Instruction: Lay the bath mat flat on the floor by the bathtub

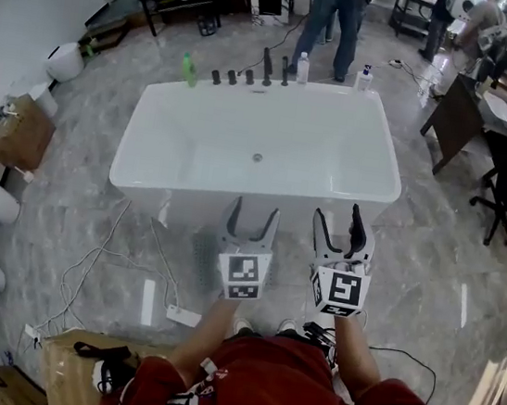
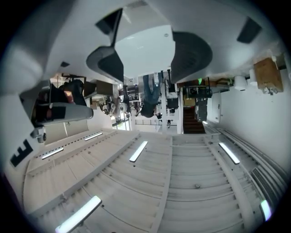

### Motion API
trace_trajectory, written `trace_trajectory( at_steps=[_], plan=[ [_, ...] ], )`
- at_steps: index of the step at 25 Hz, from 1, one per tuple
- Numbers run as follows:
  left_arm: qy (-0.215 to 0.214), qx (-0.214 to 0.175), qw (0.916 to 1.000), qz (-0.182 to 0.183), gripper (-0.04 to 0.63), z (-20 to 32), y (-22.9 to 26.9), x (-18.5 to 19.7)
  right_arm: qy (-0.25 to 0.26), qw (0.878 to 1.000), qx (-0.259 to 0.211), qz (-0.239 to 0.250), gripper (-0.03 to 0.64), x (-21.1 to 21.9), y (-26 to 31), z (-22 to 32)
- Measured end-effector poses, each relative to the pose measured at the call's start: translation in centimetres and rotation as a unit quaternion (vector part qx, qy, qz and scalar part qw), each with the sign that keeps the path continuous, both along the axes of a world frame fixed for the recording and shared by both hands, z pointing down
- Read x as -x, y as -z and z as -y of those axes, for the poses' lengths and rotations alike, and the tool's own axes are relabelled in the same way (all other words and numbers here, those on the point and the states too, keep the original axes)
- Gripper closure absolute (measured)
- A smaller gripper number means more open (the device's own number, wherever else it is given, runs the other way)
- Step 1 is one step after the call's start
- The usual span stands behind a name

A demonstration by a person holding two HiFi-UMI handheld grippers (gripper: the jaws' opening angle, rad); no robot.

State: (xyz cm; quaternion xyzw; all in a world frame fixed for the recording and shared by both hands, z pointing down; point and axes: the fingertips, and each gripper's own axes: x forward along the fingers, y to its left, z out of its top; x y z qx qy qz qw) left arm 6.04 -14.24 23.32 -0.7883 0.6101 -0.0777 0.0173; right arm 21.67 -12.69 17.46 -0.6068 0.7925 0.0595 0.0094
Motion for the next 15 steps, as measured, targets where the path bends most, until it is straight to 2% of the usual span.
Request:
trace_trajectory(
  at_steps=[4, 9, 12, 15],
  plan=[
    [0.015, -0.049, 0.9987, 0.003, 0.319, -0.4, 3.5, -1.0, -0.007, 1.0, -0.022, 0.012, 0.325, -2.3, 2.4, -0.1],
    [0.007, -0.062, 0.9981, -0.002, 0.392, -0.9, 5.1, -1.3, -0.008, 1.0, -0.019, 0.011, 0.378, -2.7, 2.2, 0.0],
    [0.004, -0.068, 0.9977, -0.001, 0.41, -1.2, 5.5, -1.3, -0.004, 1.0, -0.017, 0.006, 0.45, -2.0, 2.0, -0.2],
    [0.001, -0.065, 0.9979, -0.002, 0.456, -1.5, 5.0, -1.0, 0.0, 1.0, -0.018, 0.008, 0.516, -1.0, 1.7, -0.5]
  ],
)
